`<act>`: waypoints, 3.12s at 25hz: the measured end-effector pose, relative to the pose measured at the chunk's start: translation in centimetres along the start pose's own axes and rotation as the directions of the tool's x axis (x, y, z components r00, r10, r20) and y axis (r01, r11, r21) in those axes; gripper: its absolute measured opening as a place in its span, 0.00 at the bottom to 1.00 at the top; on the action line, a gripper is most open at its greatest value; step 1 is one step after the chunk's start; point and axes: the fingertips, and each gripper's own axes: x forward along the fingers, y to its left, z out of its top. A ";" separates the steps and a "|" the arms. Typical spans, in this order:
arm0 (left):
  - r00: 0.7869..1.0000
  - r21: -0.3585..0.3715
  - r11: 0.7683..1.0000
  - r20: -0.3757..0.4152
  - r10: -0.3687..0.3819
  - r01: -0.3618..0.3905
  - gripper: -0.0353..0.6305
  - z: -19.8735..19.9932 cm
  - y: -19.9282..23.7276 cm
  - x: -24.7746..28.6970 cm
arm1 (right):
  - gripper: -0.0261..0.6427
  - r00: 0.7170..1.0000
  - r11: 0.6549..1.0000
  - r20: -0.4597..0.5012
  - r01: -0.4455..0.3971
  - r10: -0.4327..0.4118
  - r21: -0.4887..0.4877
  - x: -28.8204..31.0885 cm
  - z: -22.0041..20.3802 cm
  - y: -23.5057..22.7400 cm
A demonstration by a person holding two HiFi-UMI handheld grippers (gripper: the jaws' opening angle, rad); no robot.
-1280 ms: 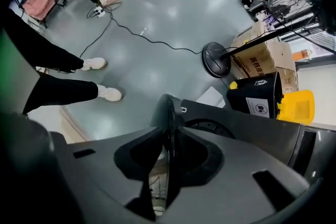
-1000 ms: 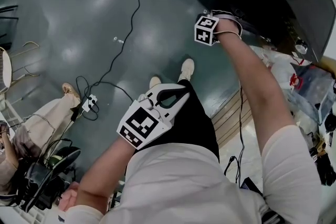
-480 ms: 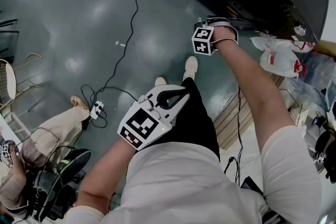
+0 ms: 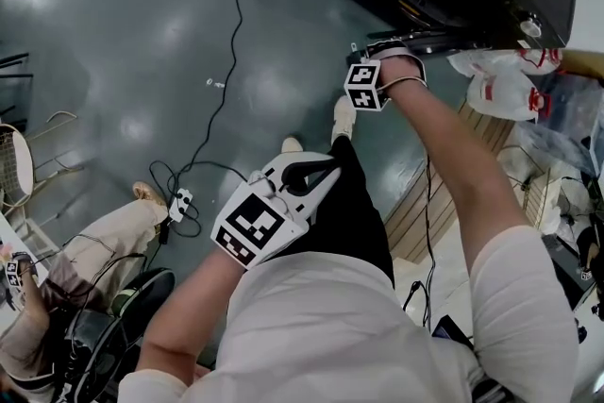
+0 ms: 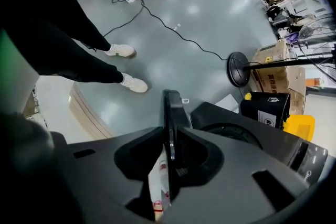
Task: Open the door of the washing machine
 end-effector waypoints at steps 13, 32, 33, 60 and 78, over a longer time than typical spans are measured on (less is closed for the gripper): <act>0.998 0.062 0.997 -0.031 -0.048 0.050 0.09 -1.0 -2.2 -0.8 | 0.18 1.000 0.997 -0.018 0.009 -0.010 -0.077 -0.9 -0.5 7.0; 0.985 0.148 0.976 -0.089 -0.146 0.158 0.09 -0.4 -5.1 1.2 | 0.18 0.998 0.972 -0.067 -0.030 0.015 -0.231 -0.9 -4.4 19.0; 0.984 0.150 0.975 -0.092 -0.151 0.163 0.09 -0.4 -5.2 1.3 | 0.18 0.997 0.970 -0.070 -0.030 0.014 -0.240 -0.9 -4.6 19.6; 0.954 0.178 0.946 -0.180 -0.241 0.272 0.09 -0.1 -7.0 4.8 | 0.20 0.992 0.922 -0.124 -0.071 0.025 -0.380 0.2 -12.1 30.4; 0.944 0.187 0.936 -0.200 -0.260 0.298 0.09 0.1 -7.6 5.6 | 0.20 0.990 0.920 -0.127 -0.105 0.061 -0.376 0.1 -13.4 32.0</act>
